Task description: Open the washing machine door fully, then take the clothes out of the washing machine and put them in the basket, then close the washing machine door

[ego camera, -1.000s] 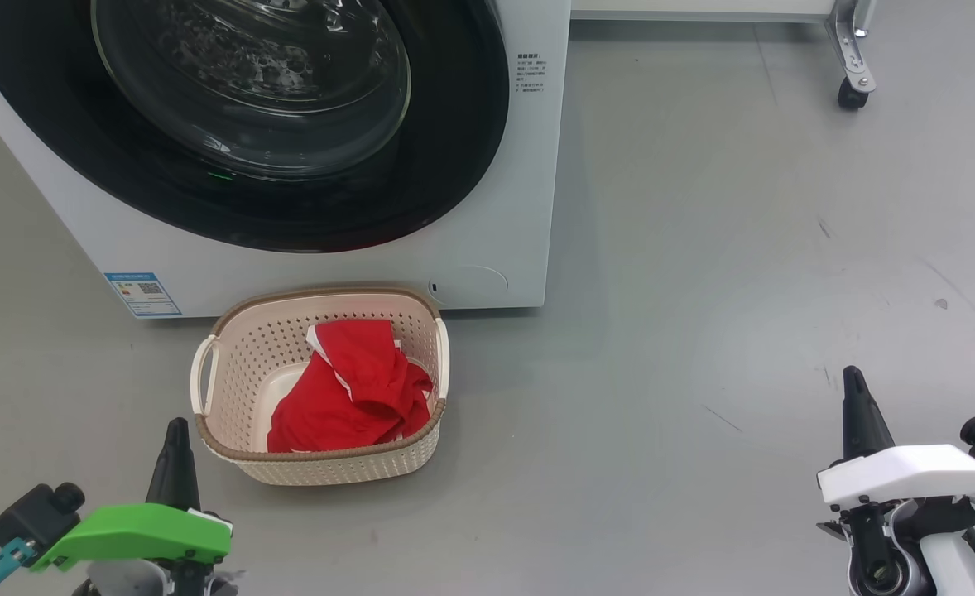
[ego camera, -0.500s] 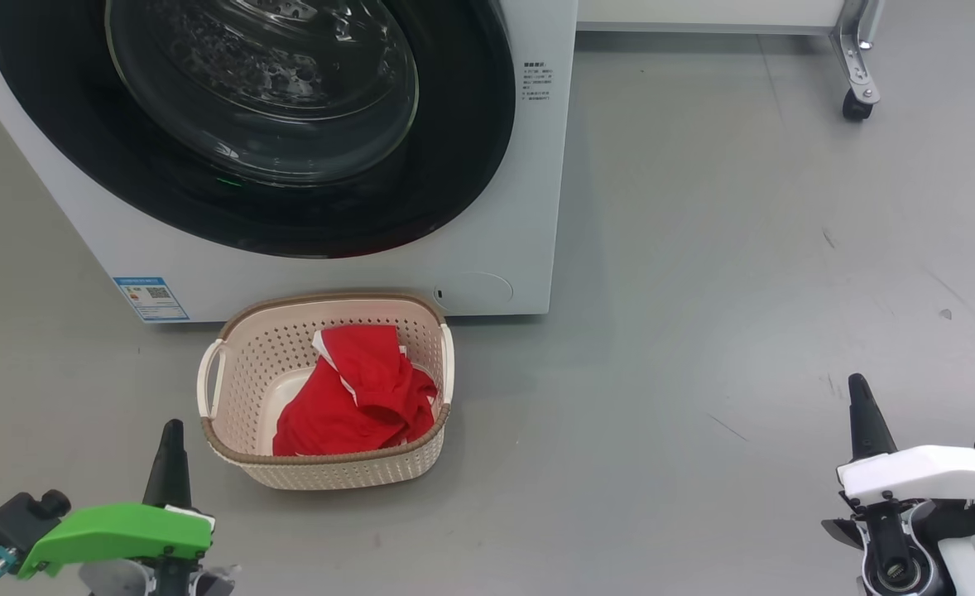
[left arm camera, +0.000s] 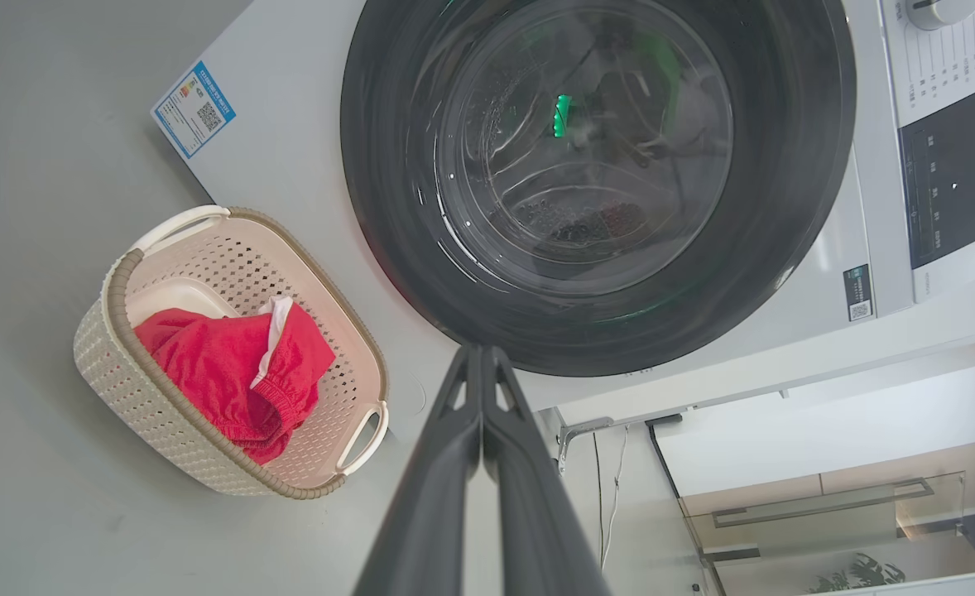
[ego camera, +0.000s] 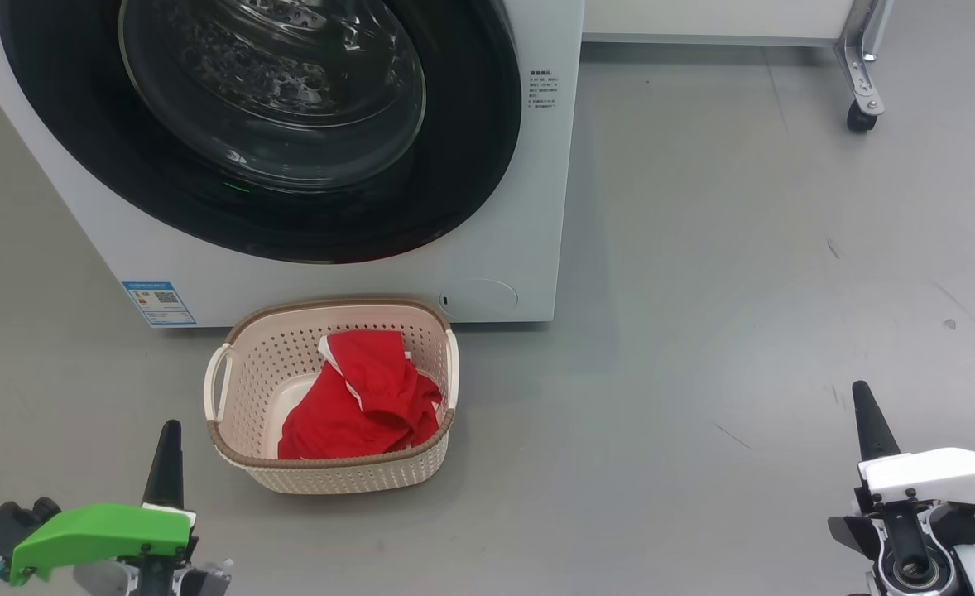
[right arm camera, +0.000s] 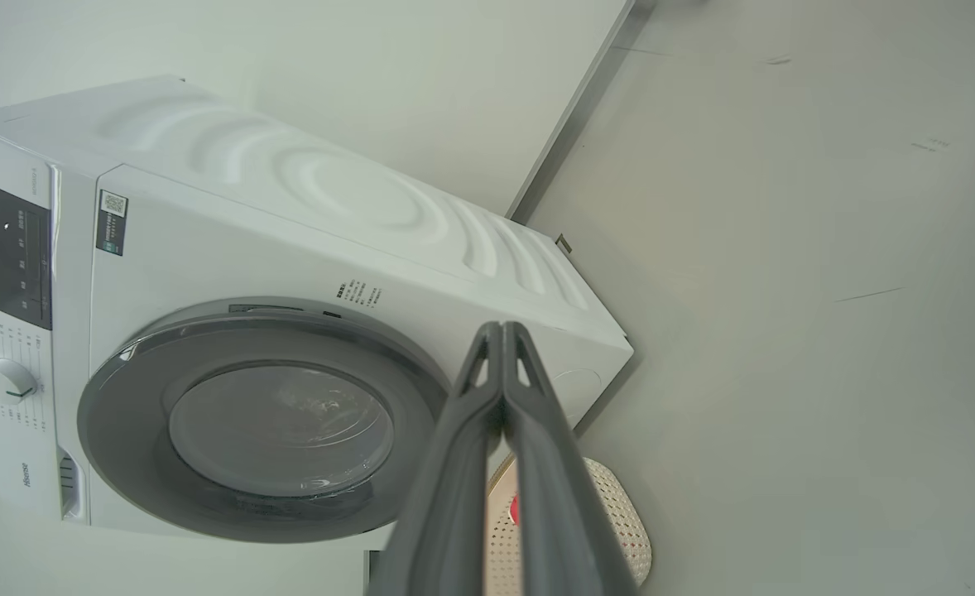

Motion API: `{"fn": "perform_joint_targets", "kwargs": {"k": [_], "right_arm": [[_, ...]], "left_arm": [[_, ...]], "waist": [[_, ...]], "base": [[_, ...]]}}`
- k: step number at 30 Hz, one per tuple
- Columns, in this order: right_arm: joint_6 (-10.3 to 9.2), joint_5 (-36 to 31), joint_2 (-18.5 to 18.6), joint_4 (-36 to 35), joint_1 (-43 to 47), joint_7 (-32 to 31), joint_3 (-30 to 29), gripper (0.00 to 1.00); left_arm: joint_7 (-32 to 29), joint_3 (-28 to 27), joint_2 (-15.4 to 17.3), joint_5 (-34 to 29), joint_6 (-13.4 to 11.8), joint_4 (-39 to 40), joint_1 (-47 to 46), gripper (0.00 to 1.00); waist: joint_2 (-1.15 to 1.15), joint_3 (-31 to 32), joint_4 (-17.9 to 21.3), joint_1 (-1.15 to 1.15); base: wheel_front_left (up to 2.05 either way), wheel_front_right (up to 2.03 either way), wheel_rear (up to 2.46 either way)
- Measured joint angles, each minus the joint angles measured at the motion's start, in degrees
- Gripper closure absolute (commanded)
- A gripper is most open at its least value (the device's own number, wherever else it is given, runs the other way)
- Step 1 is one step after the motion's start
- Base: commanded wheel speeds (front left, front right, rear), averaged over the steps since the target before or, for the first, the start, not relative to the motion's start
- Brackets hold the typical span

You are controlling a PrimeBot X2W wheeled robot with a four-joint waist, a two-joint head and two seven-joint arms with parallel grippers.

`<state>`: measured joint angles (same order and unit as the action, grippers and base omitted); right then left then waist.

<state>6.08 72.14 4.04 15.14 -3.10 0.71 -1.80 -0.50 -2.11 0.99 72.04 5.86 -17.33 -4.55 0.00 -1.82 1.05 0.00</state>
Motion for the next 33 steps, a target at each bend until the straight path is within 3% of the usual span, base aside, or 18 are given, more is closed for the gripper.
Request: {"fn": "perform_joint_targets", "kwargs": {"k": [29,33], "right_arm": [[0.89,20.22,-0.83,0.56,-0.26,-5.81,-4.47,1.00],[0.89,20.54,-0.85,0.60,-0.29,-5.97,-4.61,1.00]], "left_arm": [[-6.00,-2.71,0.34,19.26,1.02,1.14,-0.01,1.00],[-6.00,-2.80,0.38,19.35,1.02,1.16,-0.01,1.00]], "waist": [[0.00,1.66,-1.05,0.00],[0.00,1.67,-1.05,0.00]], "base": [[0.00,0.00,0.00],[0.00,0.00,0.00]]}}
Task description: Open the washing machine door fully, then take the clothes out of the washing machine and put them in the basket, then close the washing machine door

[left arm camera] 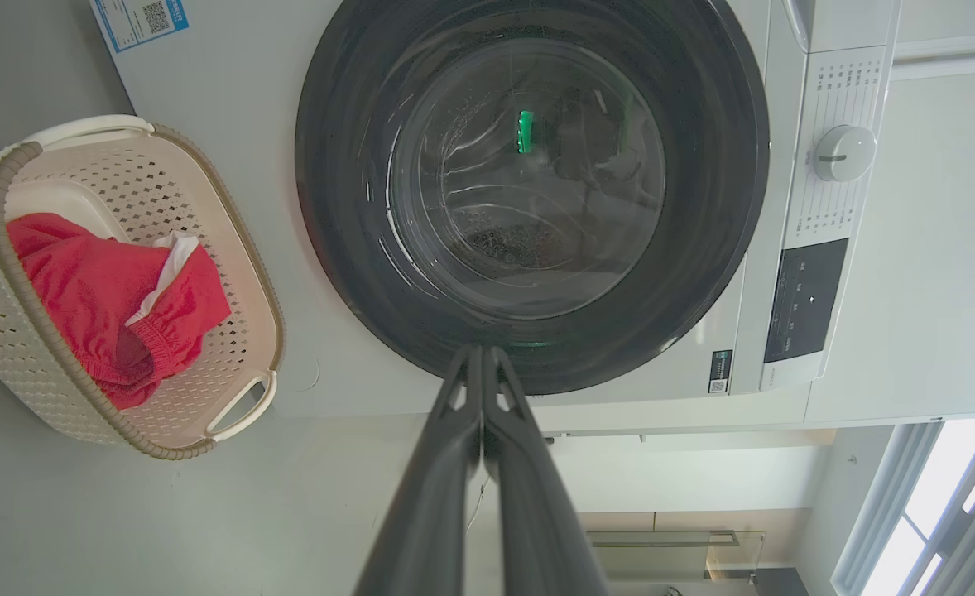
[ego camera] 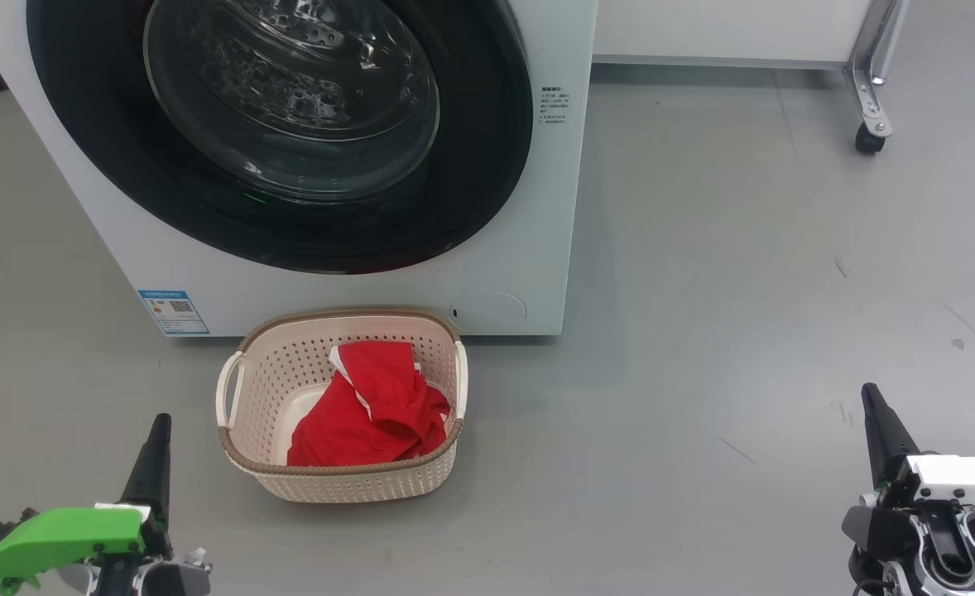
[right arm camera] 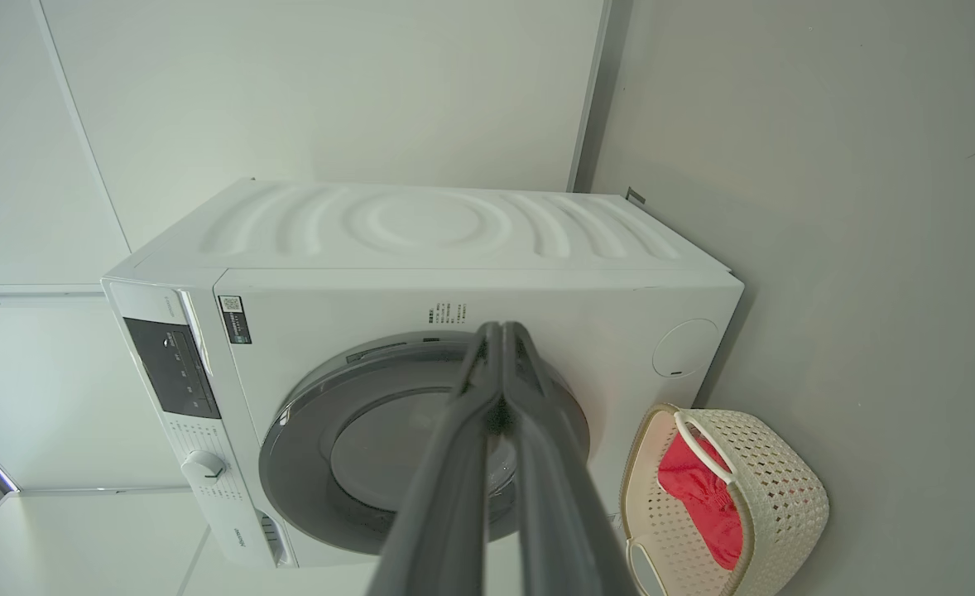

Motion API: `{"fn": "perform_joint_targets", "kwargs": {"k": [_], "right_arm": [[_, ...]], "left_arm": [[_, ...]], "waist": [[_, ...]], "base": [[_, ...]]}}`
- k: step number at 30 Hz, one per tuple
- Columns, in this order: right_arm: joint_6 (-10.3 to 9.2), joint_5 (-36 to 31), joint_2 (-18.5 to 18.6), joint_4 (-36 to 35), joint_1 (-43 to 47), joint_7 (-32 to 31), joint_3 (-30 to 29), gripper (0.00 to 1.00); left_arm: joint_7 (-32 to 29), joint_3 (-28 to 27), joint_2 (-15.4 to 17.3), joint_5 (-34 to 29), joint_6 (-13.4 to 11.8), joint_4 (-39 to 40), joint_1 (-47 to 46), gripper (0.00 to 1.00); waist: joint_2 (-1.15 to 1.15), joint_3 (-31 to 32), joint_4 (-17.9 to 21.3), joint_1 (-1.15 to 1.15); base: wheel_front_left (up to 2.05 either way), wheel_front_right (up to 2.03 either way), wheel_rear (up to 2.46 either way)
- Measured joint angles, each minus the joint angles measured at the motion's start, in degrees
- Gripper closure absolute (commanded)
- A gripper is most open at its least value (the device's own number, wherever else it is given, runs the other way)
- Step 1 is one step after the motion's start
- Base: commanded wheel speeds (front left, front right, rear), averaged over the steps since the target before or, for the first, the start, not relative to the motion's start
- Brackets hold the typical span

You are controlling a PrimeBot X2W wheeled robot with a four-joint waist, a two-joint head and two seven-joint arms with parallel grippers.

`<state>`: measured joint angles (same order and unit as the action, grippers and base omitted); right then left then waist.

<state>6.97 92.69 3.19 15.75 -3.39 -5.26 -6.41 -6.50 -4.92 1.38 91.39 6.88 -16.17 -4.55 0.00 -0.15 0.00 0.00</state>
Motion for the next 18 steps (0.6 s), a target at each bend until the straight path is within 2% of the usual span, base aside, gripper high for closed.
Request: {"fn": "perform_joint_targets", "kwargs": {"k": [18], "right_arm": [[0.00,0.00,-0.02,0.00,-0.04,0.00,-0.05,1.00]], "left_arm": [[0.01,0.00,0.00,0.00,0.01,0.10,0.00,1.00]], "waist": [[0.00,-0.01,0.01,0.00]], "base": [[0.00,0.00,0.00]]}}
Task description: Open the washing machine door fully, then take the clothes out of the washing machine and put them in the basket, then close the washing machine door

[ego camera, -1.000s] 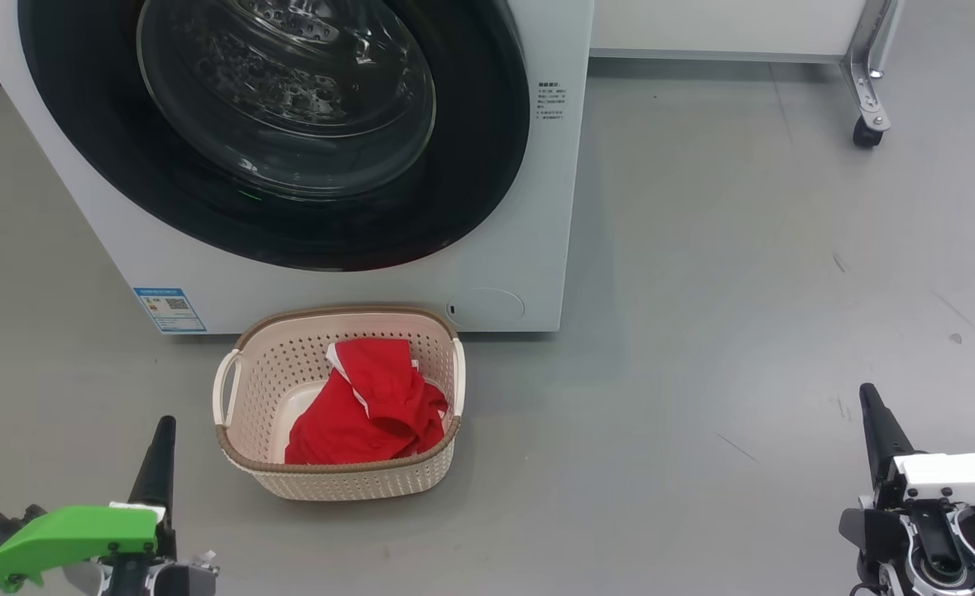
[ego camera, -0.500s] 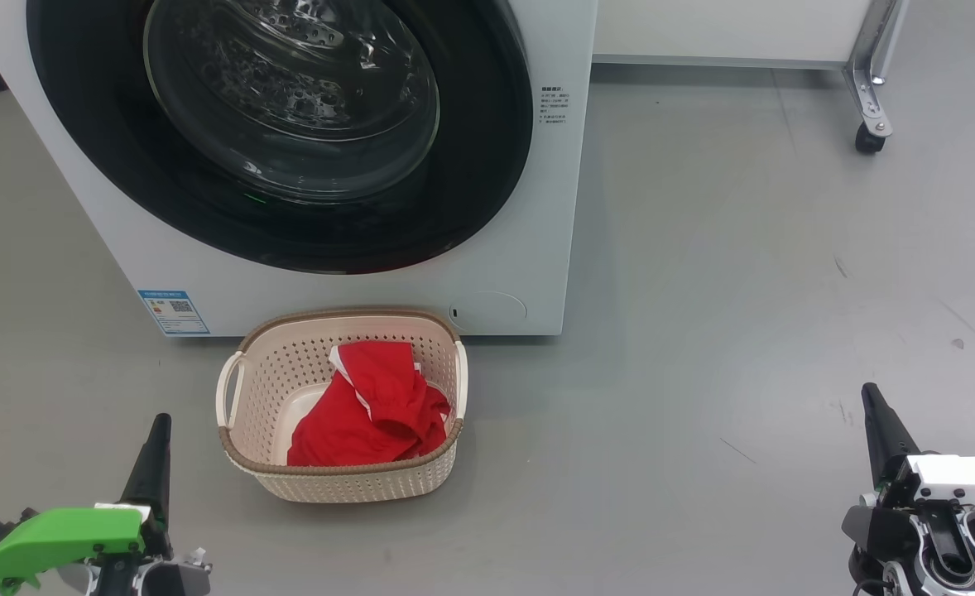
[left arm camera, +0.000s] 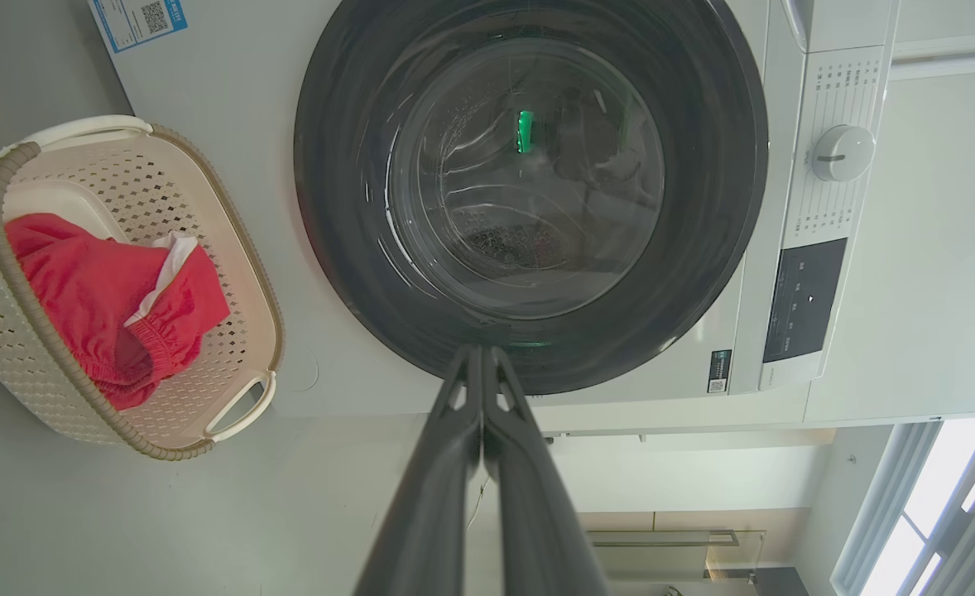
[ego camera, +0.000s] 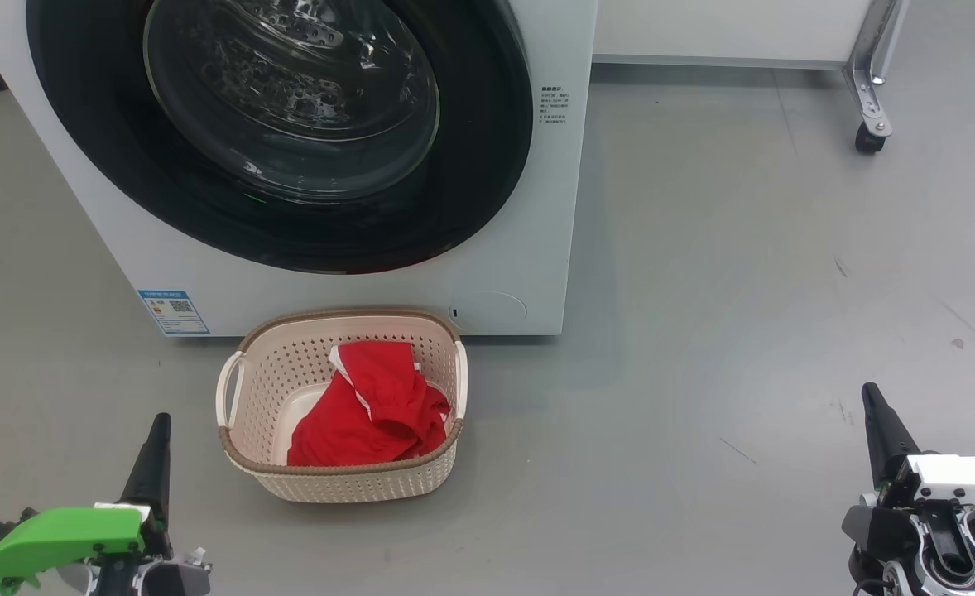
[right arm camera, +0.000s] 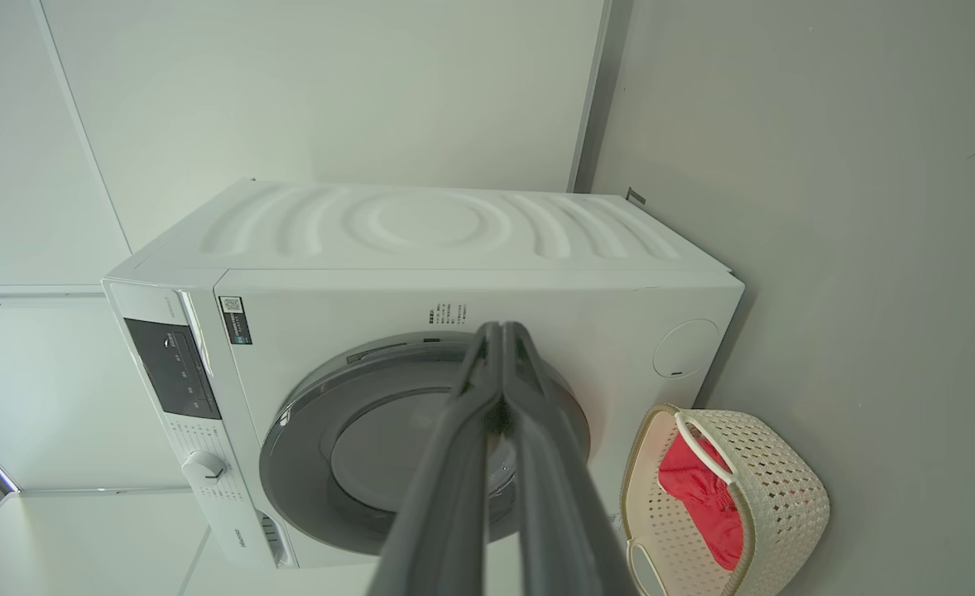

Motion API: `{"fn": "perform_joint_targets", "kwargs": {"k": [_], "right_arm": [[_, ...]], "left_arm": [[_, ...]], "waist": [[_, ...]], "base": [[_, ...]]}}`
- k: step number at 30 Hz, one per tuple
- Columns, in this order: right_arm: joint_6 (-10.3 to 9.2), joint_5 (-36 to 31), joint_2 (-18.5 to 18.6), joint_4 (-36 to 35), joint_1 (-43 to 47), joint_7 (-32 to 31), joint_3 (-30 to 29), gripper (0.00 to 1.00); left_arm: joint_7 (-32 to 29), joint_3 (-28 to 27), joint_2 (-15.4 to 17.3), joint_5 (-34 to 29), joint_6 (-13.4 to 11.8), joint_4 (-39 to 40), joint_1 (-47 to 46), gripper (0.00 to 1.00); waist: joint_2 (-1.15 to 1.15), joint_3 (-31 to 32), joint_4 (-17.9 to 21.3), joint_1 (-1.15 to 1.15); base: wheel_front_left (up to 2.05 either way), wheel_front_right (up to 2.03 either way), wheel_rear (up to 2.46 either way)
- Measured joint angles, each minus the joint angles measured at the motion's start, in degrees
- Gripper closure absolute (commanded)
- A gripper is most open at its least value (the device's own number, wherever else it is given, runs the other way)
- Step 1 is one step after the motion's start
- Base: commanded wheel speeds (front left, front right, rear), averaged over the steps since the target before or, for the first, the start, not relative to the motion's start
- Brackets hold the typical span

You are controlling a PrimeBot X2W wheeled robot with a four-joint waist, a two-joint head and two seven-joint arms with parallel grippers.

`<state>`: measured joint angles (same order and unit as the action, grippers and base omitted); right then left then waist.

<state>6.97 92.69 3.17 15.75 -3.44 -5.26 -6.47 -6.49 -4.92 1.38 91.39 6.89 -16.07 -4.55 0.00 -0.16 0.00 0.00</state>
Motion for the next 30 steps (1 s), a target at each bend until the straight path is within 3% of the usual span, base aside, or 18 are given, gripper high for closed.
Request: {"fn": "perform_joint_targets", "kwargs": {"k": [30], "right_arm": [[0.00,0.00,-0.07,0.00,-0.01,-0.01,-0.09,1.00]], "left_arm": [[0.00,0.00,0.01,0.00,0.00,0.14,0.00,1.00]], "waist": [[0.00,-0.01,0.00,0.00]], "base": [[0.00,0.00,0.00]]}}
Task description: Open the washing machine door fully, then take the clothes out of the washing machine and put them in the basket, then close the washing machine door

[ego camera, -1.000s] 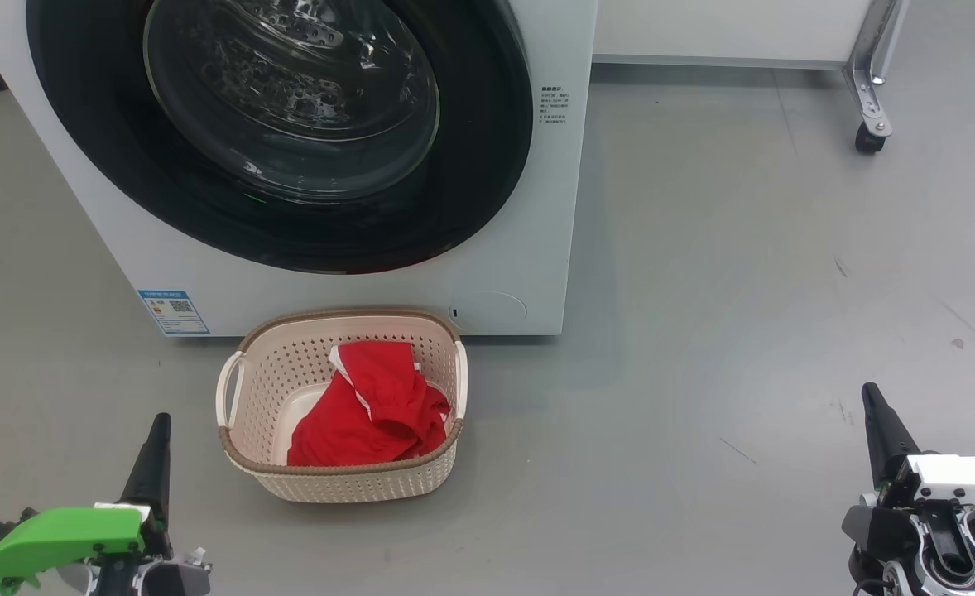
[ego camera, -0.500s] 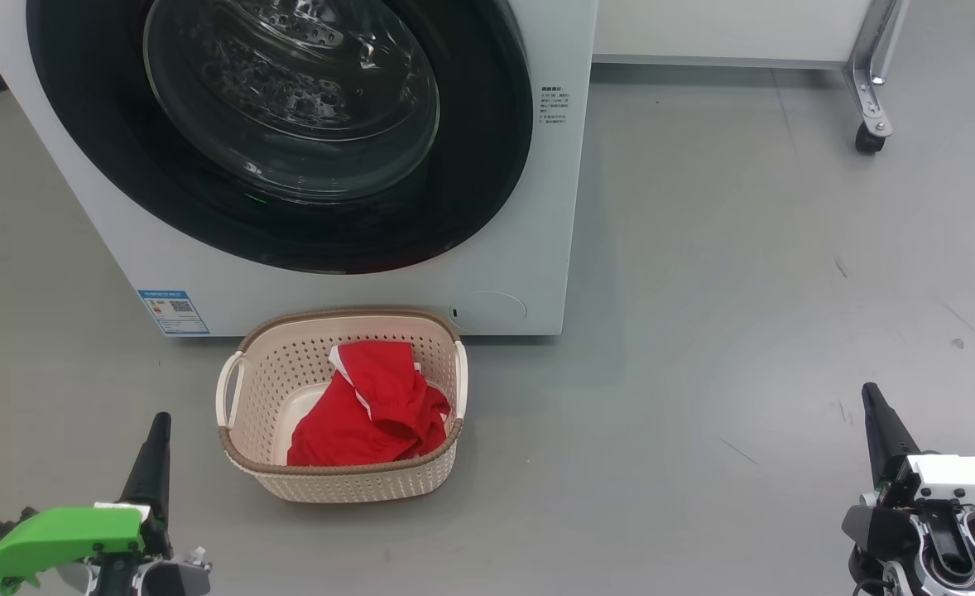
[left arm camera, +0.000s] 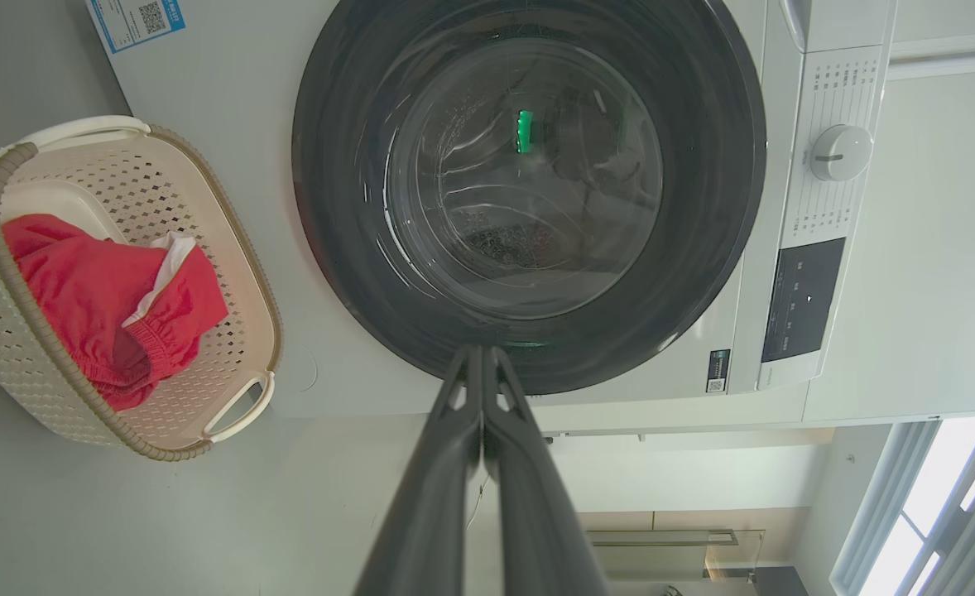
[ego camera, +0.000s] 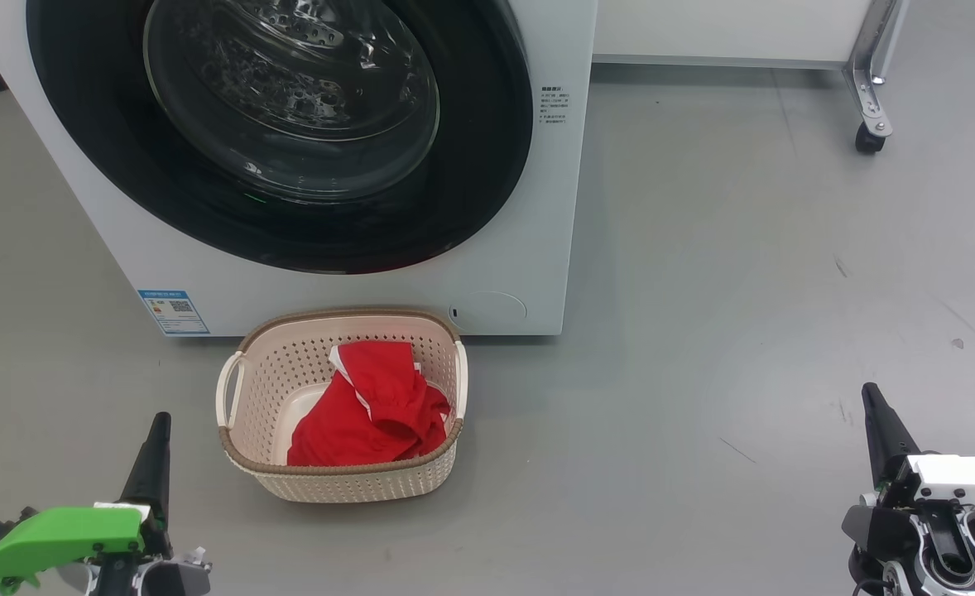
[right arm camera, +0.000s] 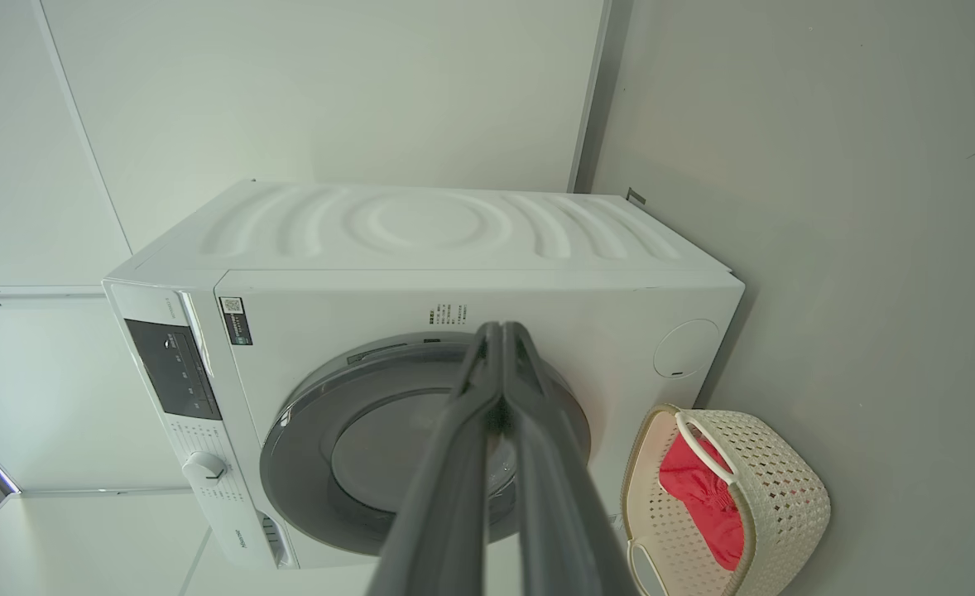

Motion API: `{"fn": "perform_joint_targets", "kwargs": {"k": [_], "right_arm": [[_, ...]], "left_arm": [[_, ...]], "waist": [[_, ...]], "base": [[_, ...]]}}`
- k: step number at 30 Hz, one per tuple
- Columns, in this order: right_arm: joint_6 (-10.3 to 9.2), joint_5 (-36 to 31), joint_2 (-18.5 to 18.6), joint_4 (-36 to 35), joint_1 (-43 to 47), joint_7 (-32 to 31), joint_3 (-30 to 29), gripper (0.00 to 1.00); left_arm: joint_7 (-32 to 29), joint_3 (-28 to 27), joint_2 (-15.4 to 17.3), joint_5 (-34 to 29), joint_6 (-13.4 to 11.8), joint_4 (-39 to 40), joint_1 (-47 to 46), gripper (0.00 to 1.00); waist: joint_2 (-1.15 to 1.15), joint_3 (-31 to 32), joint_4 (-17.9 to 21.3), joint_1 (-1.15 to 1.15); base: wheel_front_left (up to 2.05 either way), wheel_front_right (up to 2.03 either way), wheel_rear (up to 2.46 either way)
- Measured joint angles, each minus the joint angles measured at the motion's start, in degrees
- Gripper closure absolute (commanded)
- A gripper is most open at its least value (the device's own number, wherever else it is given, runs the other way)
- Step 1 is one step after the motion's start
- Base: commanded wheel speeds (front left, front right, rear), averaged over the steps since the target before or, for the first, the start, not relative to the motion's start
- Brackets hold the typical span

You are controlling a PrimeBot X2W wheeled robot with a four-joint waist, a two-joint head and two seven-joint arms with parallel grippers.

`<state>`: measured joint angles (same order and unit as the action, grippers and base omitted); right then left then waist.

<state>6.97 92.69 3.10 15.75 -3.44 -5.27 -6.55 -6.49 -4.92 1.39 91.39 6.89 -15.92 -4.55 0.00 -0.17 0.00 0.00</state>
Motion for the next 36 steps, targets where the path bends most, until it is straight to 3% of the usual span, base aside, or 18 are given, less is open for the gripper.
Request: {"fn": "perform_joint_targets", "kwargs": {"k": [36], "right_arm": [[0.00,0.00,-0.09,0.00,-0.01,-0.04,-0.07,1.00]], "left_arm": [[0.00,0.01,0.00,0.00,0.00,0.04,0.00,1.00]], "waist": [[0.00,0.00,0.00,0.00]], "base": [[0.00,0.00,0.00]]}}
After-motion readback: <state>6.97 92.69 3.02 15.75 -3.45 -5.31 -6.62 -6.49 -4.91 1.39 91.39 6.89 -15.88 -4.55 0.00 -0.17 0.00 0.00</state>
